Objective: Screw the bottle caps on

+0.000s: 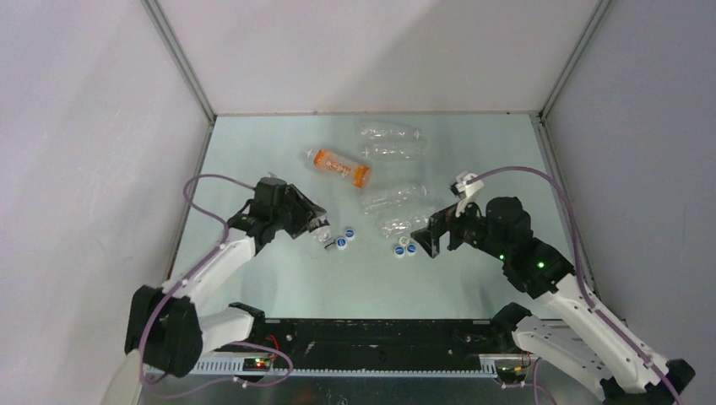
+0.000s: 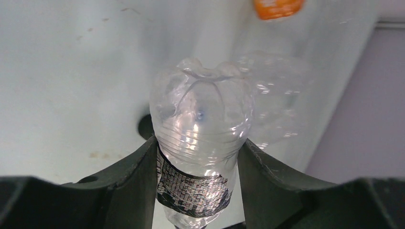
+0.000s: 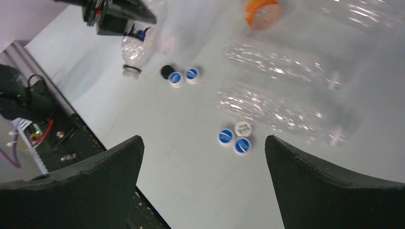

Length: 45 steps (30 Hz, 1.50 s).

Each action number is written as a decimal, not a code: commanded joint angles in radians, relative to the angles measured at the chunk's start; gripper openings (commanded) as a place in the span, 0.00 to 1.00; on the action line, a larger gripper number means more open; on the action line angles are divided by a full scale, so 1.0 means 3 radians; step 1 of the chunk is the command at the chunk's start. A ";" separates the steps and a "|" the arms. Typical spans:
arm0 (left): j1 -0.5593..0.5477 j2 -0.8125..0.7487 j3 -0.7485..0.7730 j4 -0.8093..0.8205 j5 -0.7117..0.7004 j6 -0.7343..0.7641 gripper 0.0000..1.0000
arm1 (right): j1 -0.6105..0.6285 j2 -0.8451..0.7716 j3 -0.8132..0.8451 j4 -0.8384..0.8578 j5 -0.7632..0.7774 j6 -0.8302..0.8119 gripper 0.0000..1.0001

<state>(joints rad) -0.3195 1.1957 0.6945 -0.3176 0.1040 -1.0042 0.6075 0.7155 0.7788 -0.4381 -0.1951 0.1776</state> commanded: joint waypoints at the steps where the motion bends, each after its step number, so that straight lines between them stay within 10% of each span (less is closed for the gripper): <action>1: -0.0112 -0.0403 0.0025 0.0017 -0.0190 -0.0664 0.47 | 0.0381 0.0175 -0.0104 0.0932 0.0026 0.0067 1.00; 15: -0.0692 -0.0967 0.0159 -0.0038 -0.0913 -0.1943 0.40 | 0.1585 0.1168 -0.0196 0.2414 0.1194 -0.0355 0.98; 45: -0.0997 -0.1050 0.0042 0.0411 -0.0926 -0.2350 0.41 | 0.1681 0.1775 -0.0155 0.3028 0.1404 -0.0288 0.49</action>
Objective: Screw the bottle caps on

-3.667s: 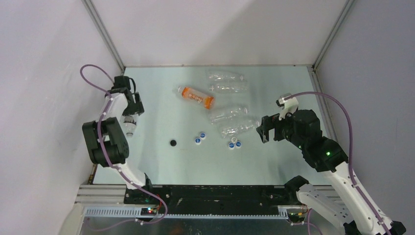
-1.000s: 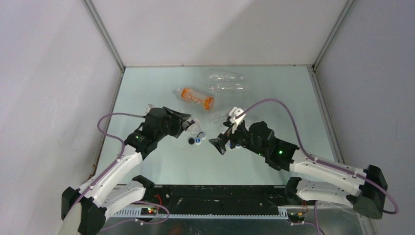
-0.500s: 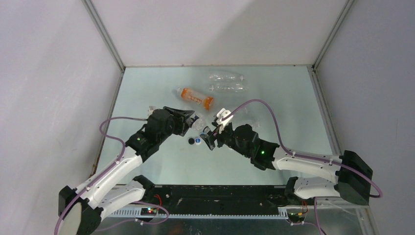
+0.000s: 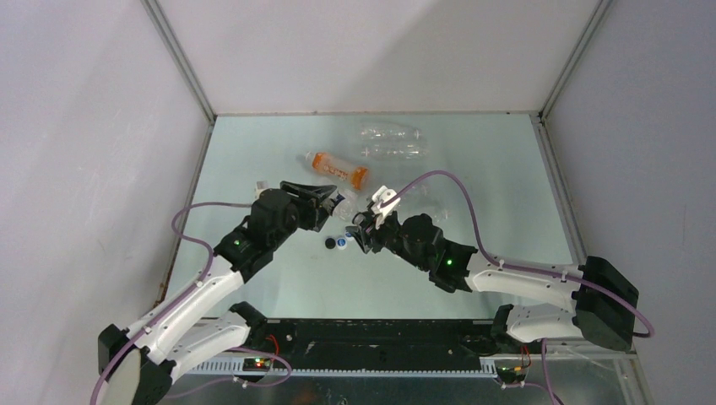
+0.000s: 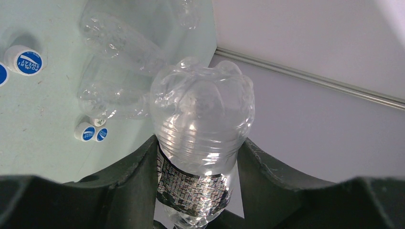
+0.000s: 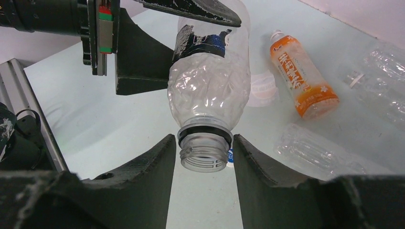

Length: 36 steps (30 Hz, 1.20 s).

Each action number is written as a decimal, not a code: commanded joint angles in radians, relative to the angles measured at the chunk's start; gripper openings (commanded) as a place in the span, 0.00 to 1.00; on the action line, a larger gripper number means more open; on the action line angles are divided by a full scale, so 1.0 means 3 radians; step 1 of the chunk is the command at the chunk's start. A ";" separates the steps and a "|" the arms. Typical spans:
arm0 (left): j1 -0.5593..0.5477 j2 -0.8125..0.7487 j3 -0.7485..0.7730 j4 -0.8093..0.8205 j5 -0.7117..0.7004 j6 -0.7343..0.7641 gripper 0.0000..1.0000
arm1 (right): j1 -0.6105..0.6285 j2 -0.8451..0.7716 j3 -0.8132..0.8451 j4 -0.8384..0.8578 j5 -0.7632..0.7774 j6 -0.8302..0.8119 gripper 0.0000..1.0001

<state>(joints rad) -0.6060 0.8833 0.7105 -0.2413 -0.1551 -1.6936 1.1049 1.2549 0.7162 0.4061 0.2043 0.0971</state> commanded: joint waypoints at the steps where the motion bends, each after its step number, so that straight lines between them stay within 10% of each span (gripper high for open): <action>1: -0.0044 -0.0001 -0.0011 0.0162 -0.0057 -0.0052 0.41 | 0.0022 -0.0027 0.0056 0.0216 0.0070 -0.0028 0.49; 24: -0.0090 0.0033 -0.0062 0.0231 -0.0067 -0.0031 0.42 | -0.0011 -0.0164 0.0103 0.0197 0.0166 0.0075 0.50; 36: -0.0092 0.0026 -0.0027 0.0326 -0.0095 0.0348 0.60 | -0.0139 -0.0216 0.0193 -0.0009 -0.0046 0.0163 0.00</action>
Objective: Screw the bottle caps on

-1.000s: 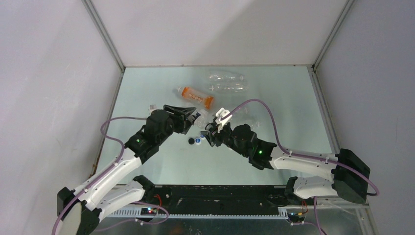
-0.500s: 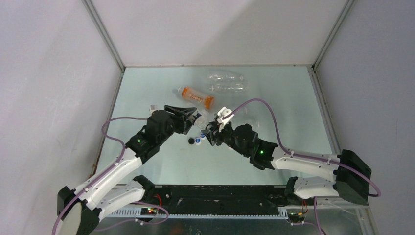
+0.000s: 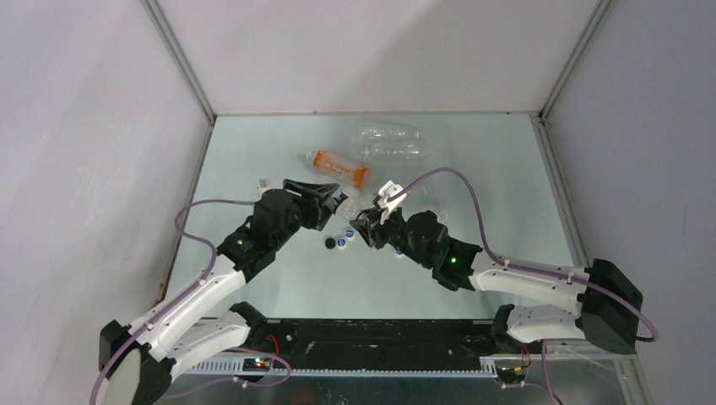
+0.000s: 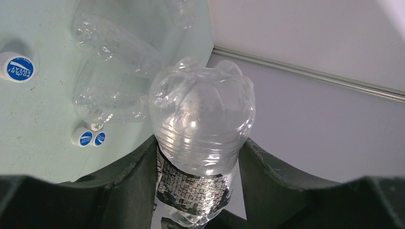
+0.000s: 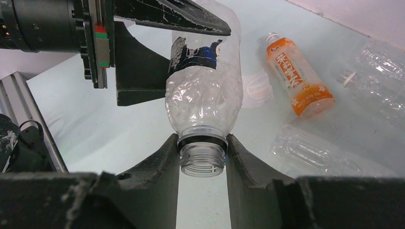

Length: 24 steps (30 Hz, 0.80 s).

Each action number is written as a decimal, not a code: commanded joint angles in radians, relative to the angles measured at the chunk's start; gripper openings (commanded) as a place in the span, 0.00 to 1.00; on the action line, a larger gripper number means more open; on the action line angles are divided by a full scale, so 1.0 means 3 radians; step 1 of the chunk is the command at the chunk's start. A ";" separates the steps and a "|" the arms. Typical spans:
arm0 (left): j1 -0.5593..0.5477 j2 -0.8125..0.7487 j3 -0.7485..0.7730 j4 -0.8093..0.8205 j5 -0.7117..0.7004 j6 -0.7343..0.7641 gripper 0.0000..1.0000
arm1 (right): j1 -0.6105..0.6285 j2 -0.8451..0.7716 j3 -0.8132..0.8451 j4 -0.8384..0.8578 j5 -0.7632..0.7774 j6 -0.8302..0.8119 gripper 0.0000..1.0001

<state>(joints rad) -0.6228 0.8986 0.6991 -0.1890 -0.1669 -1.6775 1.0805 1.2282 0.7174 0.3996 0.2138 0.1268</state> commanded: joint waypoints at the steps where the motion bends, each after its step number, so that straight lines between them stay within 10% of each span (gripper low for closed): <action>1: -0.0036 -0.0030 0.0018 0.0136 -0.0061 0.0358 0.63 | -0.0065 -0.0154 0.0212 -0.0061 -0.0128 0.0080 0.00; 7: -0.0022 -0.0120 0.0059 0.0061 -0.0100 0.1471 0.98 | -0.0203 -0.0306 0.0396 -0.0606 -0.0338 0.0182 0.00; 17: -0.0010 -0.0234 0.0680 -0.0748 0.0481 0.5499 1.00 | -0.0667 -0.0641 0.0774 -0.1823 -0.0964 0.0193 0.00; 24: -0.0036 -0.0560 0.0439 -0.0847 0.1098 0.7126 1.00 | -0.0815 -0.0677 0.1052 -0.2414 -0.1424 0.0081 0.00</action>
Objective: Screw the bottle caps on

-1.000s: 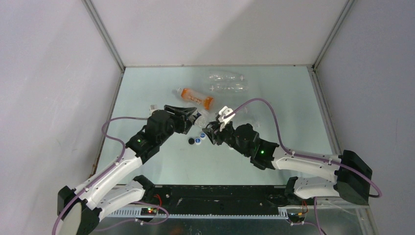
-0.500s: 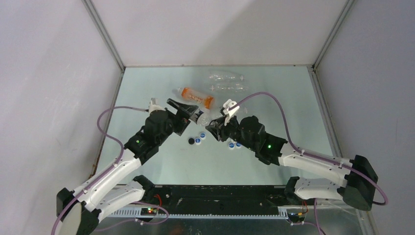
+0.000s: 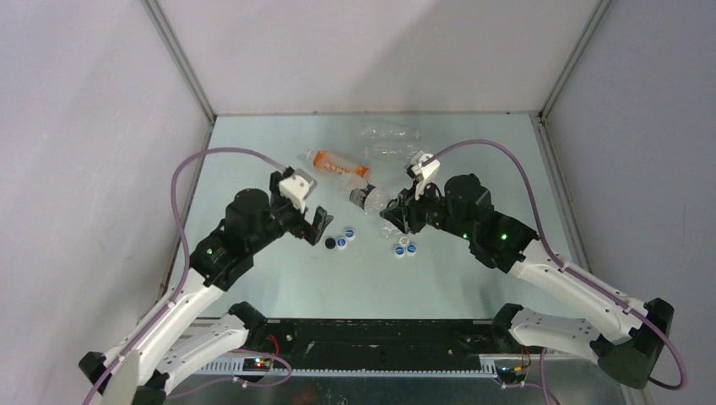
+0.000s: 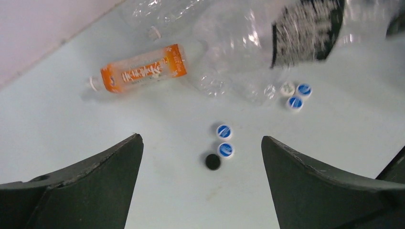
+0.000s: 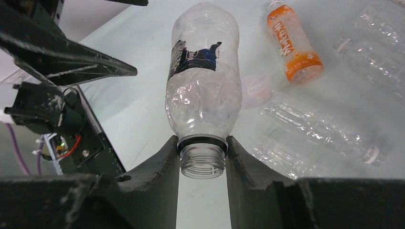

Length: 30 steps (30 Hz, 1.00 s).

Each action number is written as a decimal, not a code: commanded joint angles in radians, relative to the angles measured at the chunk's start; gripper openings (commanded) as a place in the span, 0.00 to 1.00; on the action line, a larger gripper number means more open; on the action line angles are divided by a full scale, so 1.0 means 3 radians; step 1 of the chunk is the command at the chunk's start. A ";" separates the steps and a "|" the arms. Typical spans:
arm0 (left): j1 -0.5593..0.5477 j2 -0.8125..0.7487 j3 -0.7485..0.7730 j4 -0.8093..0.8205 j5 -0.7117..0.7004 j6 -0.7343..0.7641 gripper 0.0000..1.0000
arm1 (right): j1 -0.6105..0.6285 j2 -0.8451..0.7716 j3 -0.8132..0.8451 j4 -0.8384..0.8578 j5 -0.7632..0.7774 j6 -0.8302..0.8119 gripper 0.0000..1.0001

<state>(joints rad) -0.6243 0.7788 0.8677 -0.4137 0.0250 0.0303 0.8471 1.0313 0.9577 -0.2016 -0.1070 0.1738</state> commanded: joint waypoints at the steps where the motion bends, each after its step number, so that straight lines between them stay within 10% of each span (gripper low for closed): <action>1: -0.0051 -0.0198 -0.0140 -0.0064 0.0549 0.1505 1.00 | -0.0038 -0.0011 0.0279 -0.0441 -0.0449 -0.0125 0.00; 30: -0.0495 0.0030 -0.0050 0.0024 0.1260 0.1847 0.99 | -0.0070 0.0417 0.0759 -0.1083 -0.1462 -0.0405 0.00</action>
<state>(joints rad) -0.7525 0.7856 0.8402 -0.4564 0.3790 0.5598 0.8207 1.1366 1.1244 -0.5140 -0.4976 0.0742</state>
